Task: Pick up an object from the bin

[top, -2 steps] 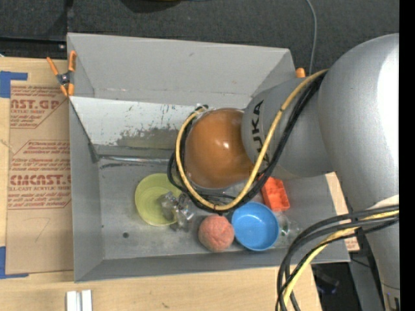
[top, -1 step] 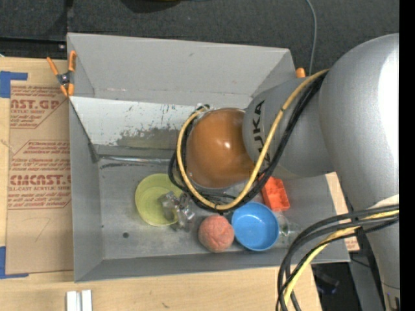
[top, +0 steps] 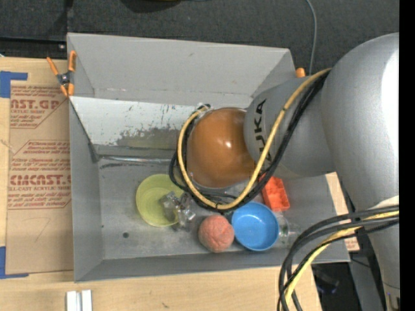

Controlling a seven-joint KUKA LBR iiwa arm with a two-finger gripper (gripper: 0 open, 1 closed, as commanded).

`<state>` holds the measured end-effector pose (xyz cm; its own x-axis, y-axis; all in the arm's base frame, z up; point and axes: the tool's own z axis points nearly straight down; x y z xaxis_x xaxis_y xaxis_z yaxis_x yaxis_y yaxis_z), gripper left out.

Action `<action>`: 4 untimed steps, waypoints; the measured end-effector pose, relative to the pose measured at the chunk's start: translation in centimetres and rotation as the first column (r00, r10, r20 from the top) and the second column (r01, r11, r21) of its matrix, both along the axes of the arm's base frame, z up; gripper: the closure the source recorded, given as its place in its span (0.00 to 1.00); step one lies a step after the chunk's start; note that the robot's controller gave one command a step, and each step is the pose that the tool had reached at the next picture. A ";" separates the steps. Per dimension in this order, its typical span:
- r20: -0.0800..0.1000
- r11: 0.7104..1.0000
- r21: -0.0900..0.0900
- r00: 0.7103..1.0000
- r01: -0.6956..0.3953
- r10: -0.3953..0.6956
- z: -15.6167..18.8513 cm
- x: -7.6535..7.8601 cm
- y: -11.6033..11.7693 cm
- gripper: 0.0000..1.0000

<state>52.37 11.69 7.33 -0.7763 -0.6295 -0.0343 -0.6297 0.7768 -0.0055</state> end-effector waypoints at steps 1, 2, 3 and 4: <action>-0.008 1.000 -0.002 1.000 0.000 0.000 2.6 -0.2 0.0 1.00; 0.003 1.000 0.000 1.000 0.000 0.000 5.4 0.1 0.0 1.00; 0.004 1.000 0.000 1.000 0.000 0.000 6.5 0.1 0.0 1.00; 0.004 1.000 0.000 1.000 0.001 -0.001 7.6 0.1 0.0 1.00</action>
Offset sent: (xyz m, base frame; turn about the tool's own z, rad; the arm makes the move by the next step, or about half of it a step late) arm -0.0001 0.0000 0.0455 0.0000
